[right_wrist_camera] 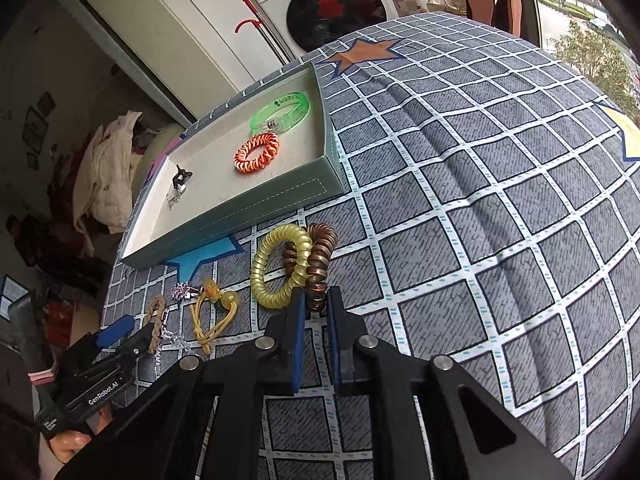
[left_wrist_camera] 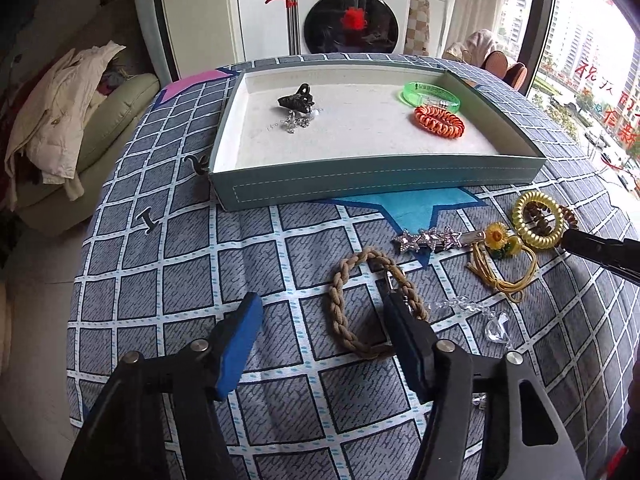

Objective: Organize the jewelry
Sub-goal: 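Grasp the brown coil hair tie with the right gripper while the left gripper grasps the braided rope bracelet, then carry the brown hair tie and braided bracelet into the tray and open both grippers, then move both grippers back toward the crystal bracelet and flower hair tie, then grasp the yellow flower hair tie with the right gripper while the left gripper grasps the crystal padlock bracelet, then carry the flower hair tie and crystal bracelet into the tray and release both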

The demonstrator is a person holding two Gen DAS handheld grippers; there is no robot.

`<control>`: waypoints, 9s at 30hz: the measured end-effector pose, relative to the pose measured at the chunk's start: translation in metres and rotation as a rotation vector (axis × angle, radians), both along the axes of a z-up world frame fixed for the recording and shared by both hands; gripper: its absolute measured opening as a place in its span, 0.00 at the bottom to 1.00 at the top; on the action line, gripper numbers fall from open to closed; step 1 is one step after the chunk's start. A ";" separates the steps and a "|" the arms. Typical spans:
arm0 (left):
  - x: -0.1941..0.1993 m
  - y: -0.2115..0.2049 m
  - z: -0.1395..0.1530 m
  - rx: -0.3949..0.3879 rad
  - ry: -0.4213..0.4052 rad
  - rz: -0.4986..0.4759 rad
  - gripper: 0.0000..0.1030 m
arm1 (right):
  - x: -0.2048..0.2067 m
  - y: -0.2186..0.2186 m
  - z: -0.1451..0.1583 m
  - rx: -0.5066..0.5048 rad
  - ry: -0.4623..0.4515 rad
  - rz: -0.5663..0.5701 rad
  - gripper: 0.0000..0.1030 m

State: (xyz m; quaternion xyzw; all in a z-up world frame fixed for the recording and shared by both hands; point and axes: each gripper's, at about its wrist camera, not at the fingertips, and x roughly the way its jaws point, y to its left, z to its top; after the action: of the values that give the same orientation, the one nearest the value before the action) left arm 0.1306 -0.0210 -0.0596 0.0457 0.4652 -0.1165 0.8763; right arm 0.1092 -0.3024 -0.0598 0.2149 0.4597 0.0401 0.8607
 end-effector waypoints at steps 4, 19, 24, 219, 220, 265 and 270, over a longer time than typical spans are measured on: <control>-0.003 -0.005 0.003 0.000 -0.009 -0.038 0.25 | -0.002 -0.002 0.003 -0.006 -0.019 -0.023 0.11; -0.014 0.027 0.031 -0.170 -0.053 0.008 0.25 | -0.021 0.006 0.048 -0.119 -0.139 0.009 0.11; -0.013 0.028 0.041 -0.193 -0.068 0.011 0.25 | -0.022 0.006 0.062 -0.134 -0.166 0.016 0.11; -0.030 -0.001 0.021 -0.208 0.019 -0.020 0.24 | 0.019 0.104 0.011 -0.420 -0.035 0.445 0.39; -0.030 0.000 0.021 -0.210 0.019 -0.018 0.24 | 0.022 0.106 0.009 -0.435 -0.028 0.460 0.39; 0.042 0.014 0.110 -0.248 -0.195 -0.035 0.24 | 0.063 0.093 0.089 -0.286 -0.179 0.313 0.03; 0.069 0.005 0.109 -0.246 -0.194 -0.052 0.24 | 0.088 0.096 0.089 -0.277 -0.176 0.308 0.03</control>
State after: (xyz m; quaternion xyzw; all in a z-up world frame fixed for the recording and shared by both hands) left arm 0.1995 -0.0163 0.0492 -0.0390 0.3590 -0.1905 0.9128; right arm 0.1970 -0.2068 0.0295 0.0174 0.4112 0.1261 0.9026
